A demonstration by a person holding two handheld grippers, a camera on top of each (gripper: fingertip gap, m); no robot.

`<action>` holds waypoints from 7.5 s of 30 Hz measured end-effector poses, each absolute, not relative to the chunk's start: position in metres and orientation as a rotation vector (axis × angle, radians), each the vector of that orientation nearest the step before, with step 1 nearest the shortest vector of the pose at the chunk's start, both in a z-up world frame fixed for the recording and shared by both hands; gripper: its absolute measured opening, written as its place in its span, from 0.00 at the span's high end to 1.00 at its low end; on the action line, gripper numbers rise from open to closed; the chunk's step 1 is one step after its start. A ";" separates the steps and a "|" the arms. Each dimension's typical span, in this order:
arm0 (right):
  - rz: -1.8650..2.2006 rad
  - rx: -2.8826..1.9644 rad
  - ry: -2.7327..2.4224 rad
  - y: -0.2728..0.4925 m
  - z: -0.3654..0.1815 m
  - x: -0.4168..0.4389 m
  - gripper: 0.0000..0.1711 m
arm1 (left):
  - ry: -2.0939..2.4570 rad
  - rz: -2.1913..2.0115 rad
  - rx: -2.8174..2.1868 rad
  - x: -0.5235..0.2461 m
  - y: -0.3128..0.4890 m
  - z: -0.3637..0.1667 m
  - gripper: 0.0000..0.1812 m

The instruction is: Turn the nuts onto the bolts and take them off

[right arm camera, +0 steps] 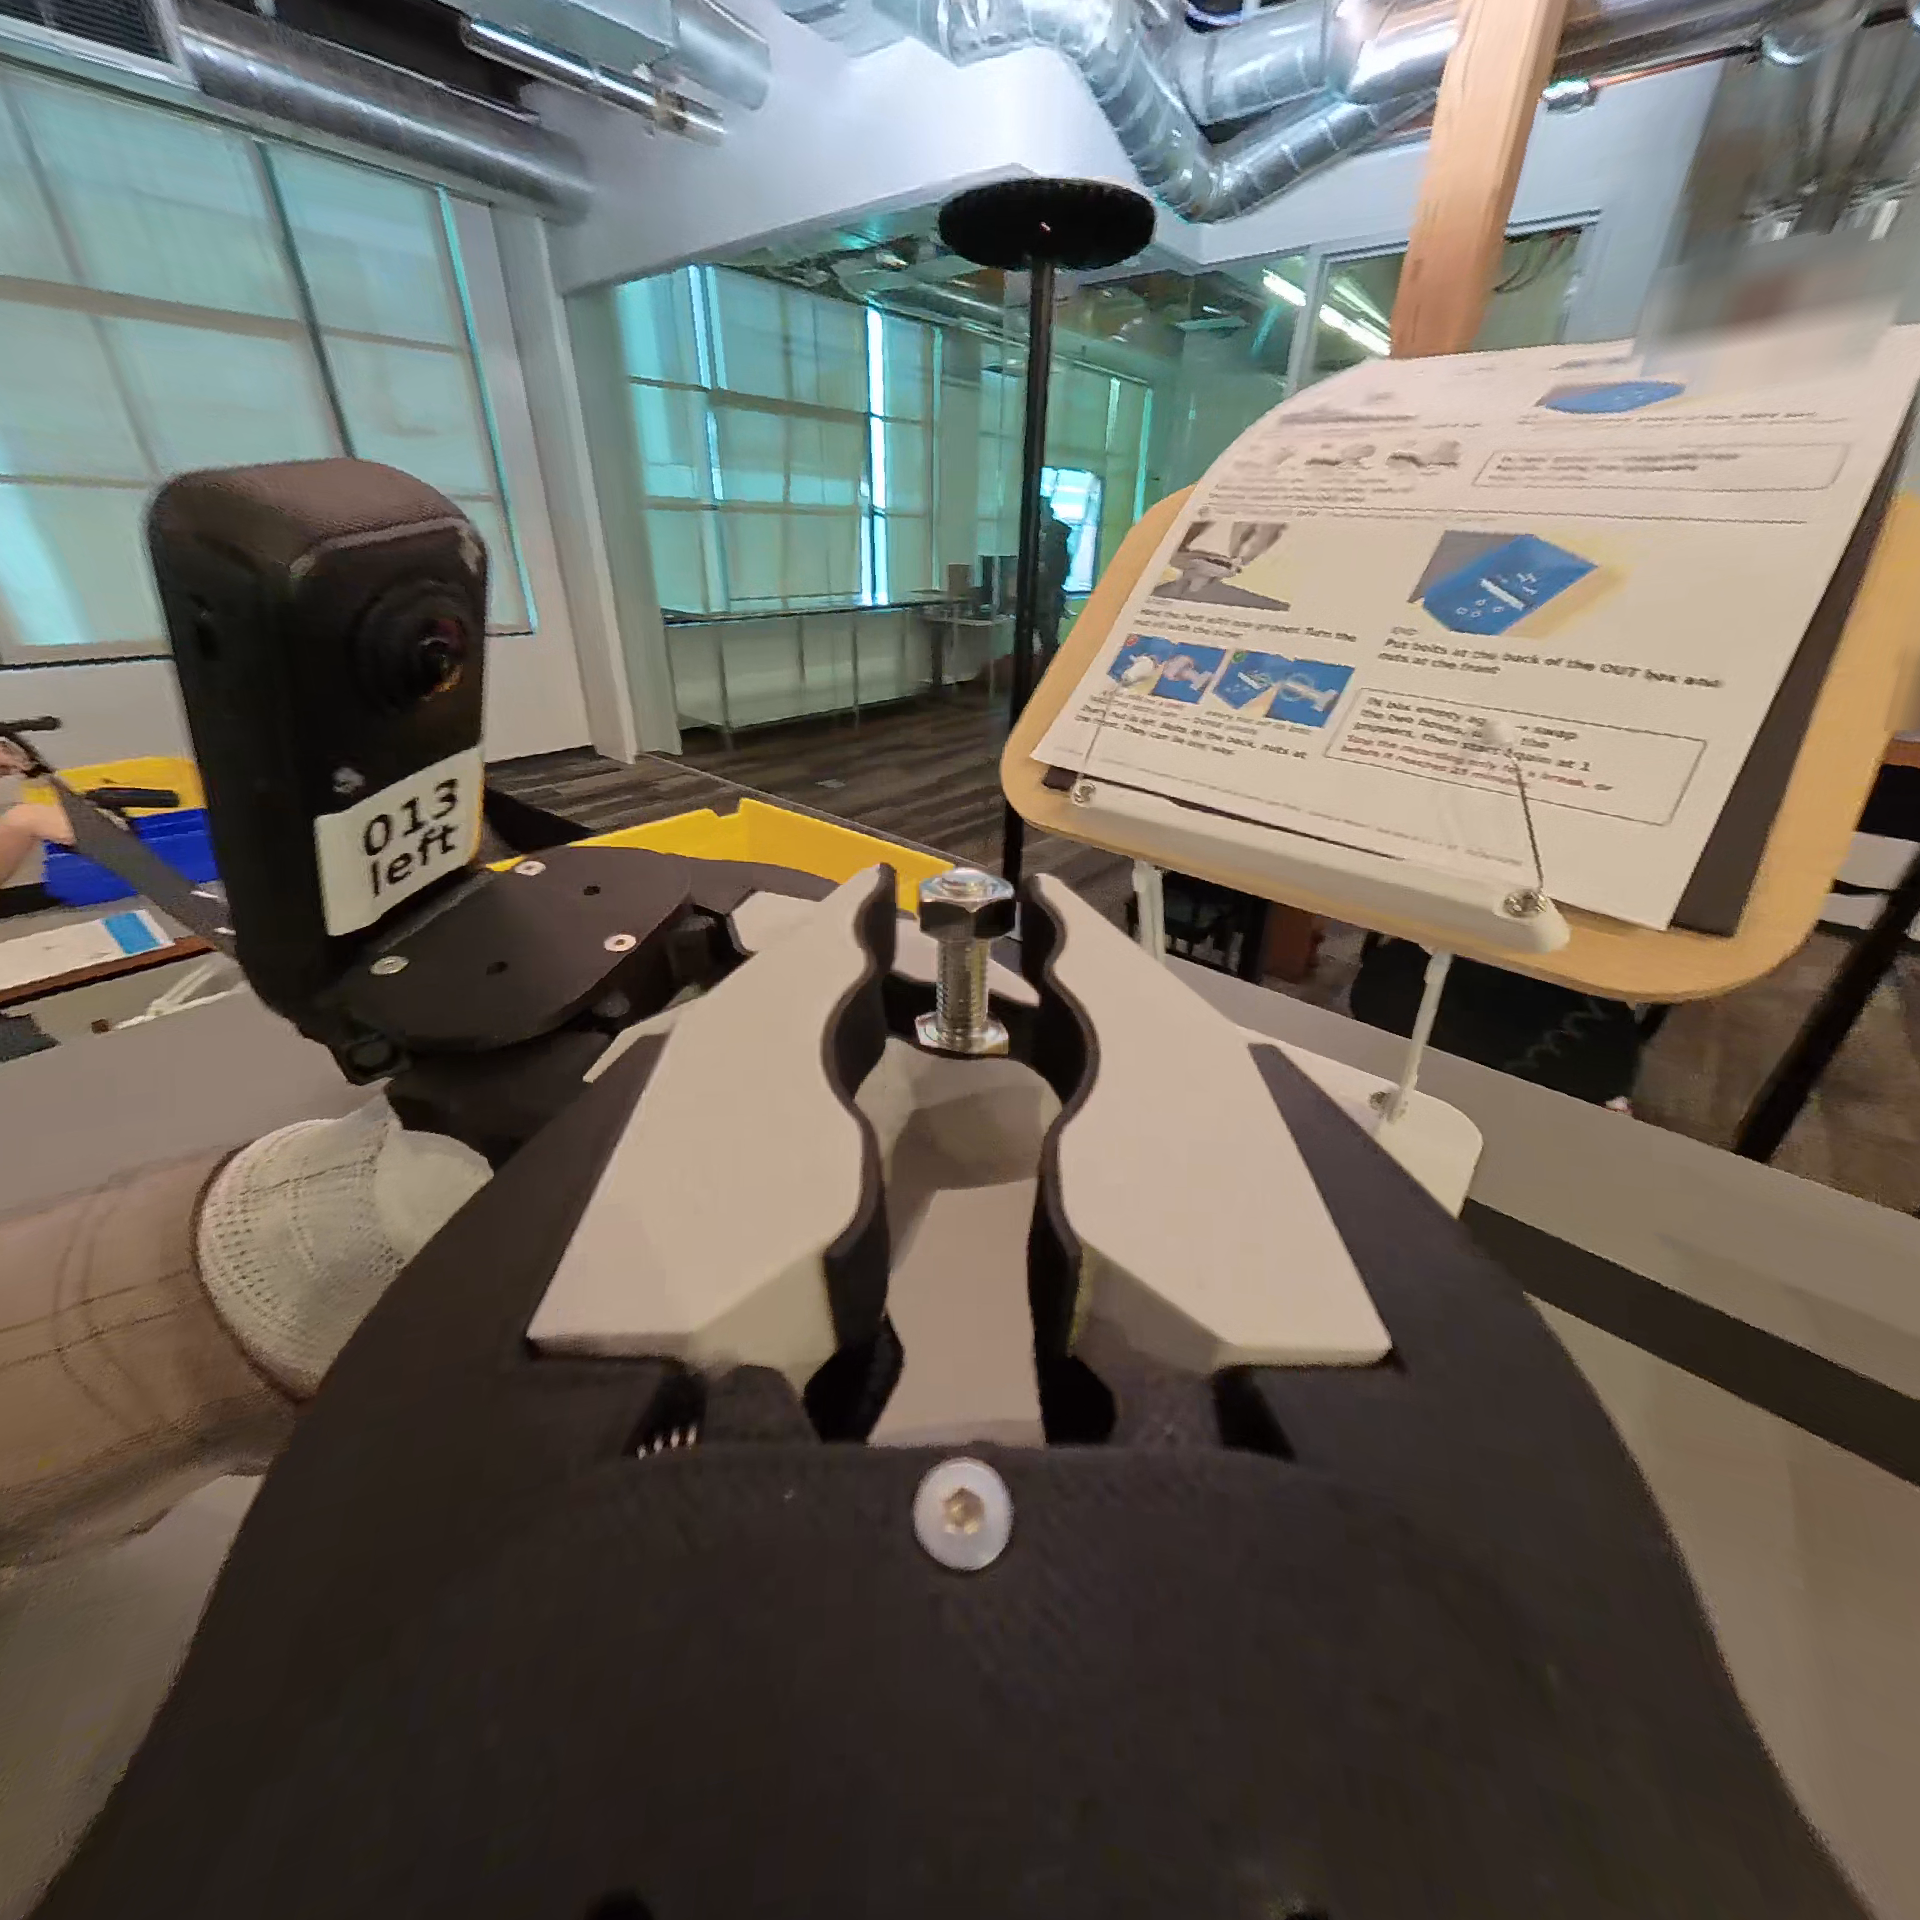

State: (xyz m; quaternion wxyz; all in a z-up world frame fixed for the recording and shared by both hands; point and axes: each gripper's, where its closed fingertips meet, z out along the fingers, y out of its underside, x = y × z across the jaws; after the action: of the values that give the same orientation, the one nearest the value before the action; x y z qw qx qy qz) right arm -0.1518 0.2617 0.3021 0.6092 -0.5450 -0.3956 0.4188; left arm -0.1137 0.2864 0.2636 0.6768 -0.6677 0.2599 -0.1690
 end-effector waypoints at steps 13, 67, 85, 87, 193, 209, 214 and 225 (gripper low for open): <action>1.194 -1.136 -1.050 0.255 0.333 -0.137 0.78 | 0.633 -0.412 -1.498 -0.106 0.280 0.266 0.92; 1.440 -1.112 -1.292 0.245 0.315 -0.160 0.75 | 0.657 -0.472 -1.485 -0.122 0.275 0.272 0.92; 1.713 -0.942 -1.502 0.238 0.315 -0.154 0.91 | 0.671 -0.525 -1.465 -0.118 0.269 0.278 0.92; 1.585 -1.025 -1.405 0.247 0.314 -0.162 0.91 | 0.614 -0.452 -1.486 -0.127 0.278 0.276 0.92; 1.238 -1.208 -1.261 0.244 0.324 -0.160 0.91 | 0.594 -0.424 -1.460 -0.118 0.272 0.293 0.92; 1.207 -1.128 -1.249 0.240 0.356 -0.158 0.68 | 0.593 -0.447 -1.440 -0.123 0.266 0.303 0.93; 1.430 -1.067 -1.353 0.231 0.359 -0.154 0.67 | 0.613 -0.496 -1.432 -0.119 0.261 0.305 0.92; 1.651 -0.957 -1.659 0.222 0.338 -0.153 0.85 | 0.693 -0.583 -1.414 -0.109 0.250 0.305 0.92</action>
State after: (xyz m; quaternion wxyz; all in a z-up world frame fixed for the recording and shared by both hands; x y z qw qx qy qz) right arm -0.1526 0.2224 0.3376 0.3016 -0.3610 -0.6257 0.6223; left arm -0.1092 0.2501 0.3054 0.6677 -0.6268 0.3071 -0.2587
